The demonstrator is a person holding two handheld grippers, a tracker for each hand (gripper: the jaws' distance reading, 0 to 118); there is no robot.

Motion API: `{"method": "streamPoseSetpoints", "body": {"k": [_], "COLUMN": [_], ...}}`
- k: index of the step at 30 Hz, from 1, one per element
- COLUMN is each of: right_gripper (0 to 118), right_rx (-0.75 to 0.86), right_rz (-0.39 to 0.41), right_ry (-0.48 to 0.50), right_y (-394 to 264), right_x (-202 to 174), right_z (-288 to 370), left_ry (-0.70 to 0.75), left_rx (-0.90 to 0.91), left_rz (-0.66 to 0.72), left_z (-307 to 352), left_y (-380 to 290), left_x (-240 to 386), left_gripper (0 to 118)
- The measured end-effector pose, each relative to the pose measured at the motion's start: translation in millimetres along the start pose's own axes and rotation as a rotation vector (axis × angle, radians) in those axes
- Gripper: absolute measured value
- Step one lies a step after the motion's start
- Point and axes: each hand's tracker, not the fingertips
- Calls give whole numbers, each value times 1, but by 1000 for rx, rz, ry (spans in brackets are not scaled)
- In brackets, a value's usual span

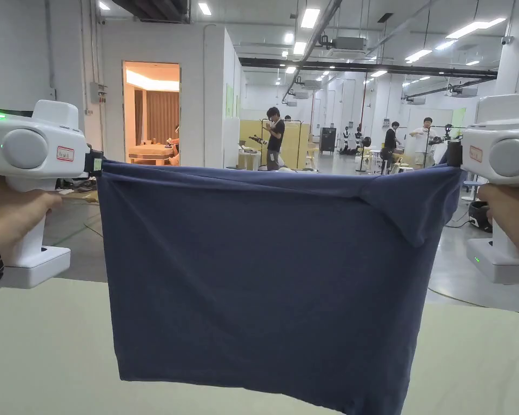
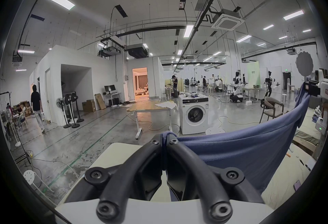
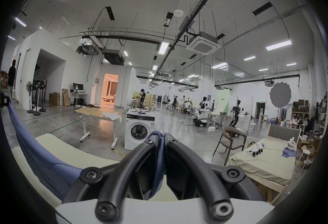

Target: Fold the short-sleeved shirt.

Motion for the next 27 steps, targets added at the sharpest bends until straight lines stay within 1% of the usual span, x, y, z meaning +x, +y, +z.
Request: {"method": "streamPoseSetpoints", "body": {"k": [3, 7, 10, 14, 15, 17, 18, 21, 25, 27], "right_gripper": [4, 4, 4, 4, 4, 4, 4, 4, 4, 4], "right_rx": [-6, -46, -94, -168, -205, -230, -256, -303, -369, -399], "right_rz": [-5, 28, 68, 88, 116, 94, 82, 64, 44, 26], "right_ry": [-1, 12, 20, 26, 44, 35, 50, 54, 78, 99], "right_y": [-15, -51, -88, -150, -166, -197, -212, -252, -288, -304], "right_x": [-1, -2, -3, -3, -2, 1, 4, 13, 19, 19], "right_z": [3, 15, 35, 72, 81, 104, 117, 148, 197, 219], "left_ry": [-7, -26, -50, -87, -106, -115, -132, -134, -149, -147], "left_rx": [-19, -68, -109, -178, -205, -220, -241, -269, -309, -326], "left_rz": [1, 11, 32, 59, 65, 90, 89, 102, 175, 180], "left_z": [-2, -1, 9, 32, 40, 57, 72, 106, 153, 175], "left_y": [-17, -58, -102, -168, -185, -217, -233, -274, -313, -331], "left_x": [1, 2, 2, 4, 4, 5, 5, 4, -1, -2], "left_gripper": [0, 0, 0, 0, 0, 0, 0, 0, 0, 0]}}
